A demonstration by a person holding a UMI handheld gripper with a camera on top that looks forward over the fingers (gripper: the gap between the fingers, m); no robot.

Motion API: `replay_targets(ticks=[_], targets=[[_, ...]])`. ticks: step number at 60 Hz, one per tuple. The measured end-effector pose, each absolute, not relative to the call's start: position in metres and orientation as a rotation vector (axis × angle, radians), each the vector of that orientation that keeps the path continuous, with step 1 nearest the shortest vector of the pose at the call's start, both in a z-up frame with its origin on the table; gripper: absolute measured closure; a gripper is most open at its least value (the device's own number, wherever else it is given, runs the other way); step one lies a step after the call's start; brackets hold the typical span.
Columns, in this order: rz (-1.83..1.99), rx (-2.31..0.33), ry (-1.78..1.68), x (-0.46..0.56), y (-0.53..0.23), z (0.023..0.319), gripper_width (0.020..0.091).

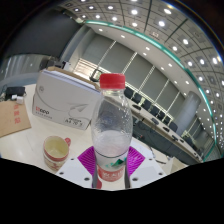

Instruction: Pour water

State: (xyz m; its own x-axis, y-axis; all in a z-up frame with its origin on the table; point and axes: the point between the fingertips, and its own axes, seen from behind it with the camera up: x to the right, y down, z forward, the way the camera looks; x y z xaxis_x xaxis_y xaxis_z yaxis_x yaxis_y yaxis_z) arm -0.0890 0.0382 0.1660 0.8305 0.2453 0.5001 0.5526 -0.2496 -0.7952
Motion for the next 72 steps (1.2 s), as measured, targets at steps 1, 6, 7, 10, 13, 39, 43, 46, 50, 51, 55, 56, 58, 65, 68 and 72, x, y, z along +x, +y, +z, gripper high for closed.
replay_targets(ticks=[1, 6, 7, 10, 13, 39, 43, 46, 50, 51, 55, 56, 58, 65, 68, 72], targets=[[-0.275, -1.854, -0.572, -0.087, 0.037, 0.162, 0.0733], [-0.068, -1.921, -0.406, -0.082, 0.037, 0.143, 0.0735], [-0.038, -1.93, -0.378, -0.084, 0.038, 0.137, 0.0733], [0.03, -1.939, -0.324, -0.081, 0.039, 0.125, 0.0735], [0.072, -1.948, -0.302, -0.079, 0.04, 0.112, 0.0734], [0.169, -1.982, -0.272, -0.072, 0.035, 0.055, 0.0523], [0.159, -2.033, -0.271, -0.066, 0.025, 0.049, 0.0262], [0.135, -2.06, -0.254, -0.06, 0.018, 0.05, 0.0271], [0.087, -2.093, -0.228, -0.053, 0.003, 0.058, 0.0239], [0.072, -2.102, -0.22, -0.051, -0.001, 0.061, 0.0238], [0.039, -2.136, -0.2, -0.049, -0.025, 0.075, 0.0245], [0.034, -2.141, -0.194, -0.049, -0.032, 0.079, 0.0245], [0.024, -2.155, -0.18, -0.052, -0.047, 0.088, 0.0245], [0.01, -2.2, -0.133, -0.066, -0.104, 0.121, 0.0248], [-0.004, -2.219, -0.114, -0.072, -0.132, 0.133, 0.0249], [-0.026, -2.222, -0.098, -0.08, -0.167, 0.151, 0.0246]])
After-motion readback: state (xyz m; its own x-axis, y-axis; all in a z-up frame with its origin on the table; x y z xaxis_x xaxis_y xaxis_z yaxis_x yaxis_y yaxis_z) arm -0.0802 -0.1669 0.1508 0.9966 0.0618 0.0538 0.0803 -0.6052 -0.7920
